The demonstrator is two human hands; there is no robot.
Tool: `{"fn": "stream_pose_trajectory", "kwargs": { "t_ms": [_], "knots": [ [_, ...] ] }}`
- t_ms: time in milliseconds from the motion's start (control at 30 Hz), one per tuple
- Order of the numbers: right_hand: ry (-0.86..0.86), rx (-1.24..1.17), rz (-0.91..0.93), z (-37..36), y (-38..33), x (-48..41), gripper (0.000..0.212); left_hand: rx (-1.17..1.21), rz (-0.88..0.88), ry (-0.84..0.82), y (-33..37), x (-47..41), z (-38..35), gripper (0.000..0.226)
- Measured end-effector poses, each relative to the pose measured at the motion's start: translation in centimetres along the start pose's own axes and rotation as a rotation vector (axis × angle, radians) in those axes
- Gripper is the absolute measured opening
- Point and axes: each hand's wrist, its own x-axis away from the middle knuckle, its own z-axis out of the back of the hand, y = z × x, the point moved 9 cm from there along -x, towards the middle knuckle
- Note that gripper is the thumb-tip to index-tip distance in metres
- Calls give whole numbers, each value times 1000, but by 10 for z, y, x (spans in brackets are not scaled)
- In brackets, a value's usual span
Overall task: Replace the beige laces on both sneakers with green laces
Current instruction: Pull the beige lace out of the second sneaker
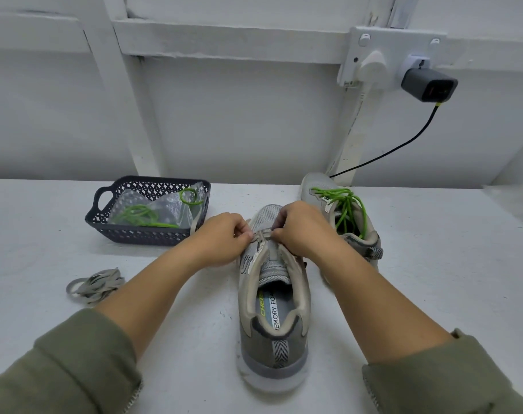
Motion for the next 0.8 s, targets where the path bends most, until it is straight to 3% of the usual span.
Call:
{"fn": "stream_pose_trajectory", "kwargs": {
  "t_ms": [167,433,567,800],
  "knots": [
    [7,82,-102,3,10,4,24,-9,-1,2,-3,-1,-1,14],
    [-46,89,52,7,-5,3,21,19,7,28,-3,-3,3,11],
    [-95,198,27,0,-4,-1,17,-5,-4,7,-3,-3,2,16],
    [57,83,-5,7,2,7,8,-39,14,-4,-5,-5,-1,15]
  ]
}}
